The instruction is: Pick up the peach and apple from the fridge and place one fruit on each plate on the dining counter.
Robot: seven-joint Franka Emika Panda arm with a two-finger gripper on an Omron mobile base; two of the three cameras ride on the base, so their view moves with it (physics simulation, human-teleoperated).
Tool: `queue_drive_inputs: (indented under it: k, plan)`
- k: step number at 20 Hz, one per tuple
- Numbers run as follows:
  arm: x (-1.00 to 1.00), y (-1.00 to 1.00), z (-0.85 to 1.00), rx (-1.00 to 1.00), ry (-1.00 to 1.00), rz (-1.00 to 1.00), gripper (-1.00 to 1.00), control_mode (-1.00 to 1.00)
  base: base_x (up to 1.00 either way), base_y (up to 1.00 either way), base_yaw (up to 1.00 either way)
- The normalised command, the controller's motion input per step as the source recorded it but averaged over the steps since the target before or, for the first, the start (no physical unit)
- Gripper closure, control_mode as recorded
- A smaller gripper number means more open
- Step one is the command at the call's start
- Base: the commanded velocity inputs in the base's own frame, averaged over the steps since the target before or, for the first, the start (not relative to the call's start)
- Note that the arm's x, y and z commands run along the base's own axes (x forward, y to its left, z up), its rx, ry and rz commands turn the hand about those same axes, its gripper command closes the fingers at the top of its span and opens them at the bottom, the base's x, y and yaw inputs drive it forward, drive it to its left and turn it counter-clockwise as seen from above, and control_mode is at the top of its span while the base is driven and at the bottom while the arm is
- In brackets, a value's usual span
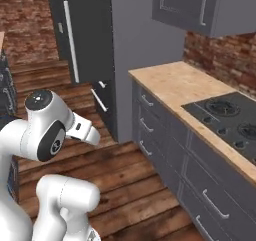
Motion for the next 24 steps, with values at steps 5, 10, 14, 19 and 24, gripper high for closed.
queue_drive_inputs:
  k: [5,10,14,19,24]
  plan:
    - [0.00,0.00,0.00,0.00,0.00,0.00,-1.00,1.00,0.79,0.00,0.47]
    - [0.00,0.00,0.00,0.00,0.00,0.00,-1.00,1.00,0.87,0.00,0.46]
    - [0.00,0.00,0.00,0.00,0.00,0.00,-1.00,1.00,0.95,0.00,0.44]
    - [0.00,0.00,0.00,0.00,0.00,0.00,-1.00,1.00,0.98,0.00,0.41]
    - [0.00,0.00,0.00,0.00,0.00,0.00,-1.00,1.00,0.95,0.00,0.29]
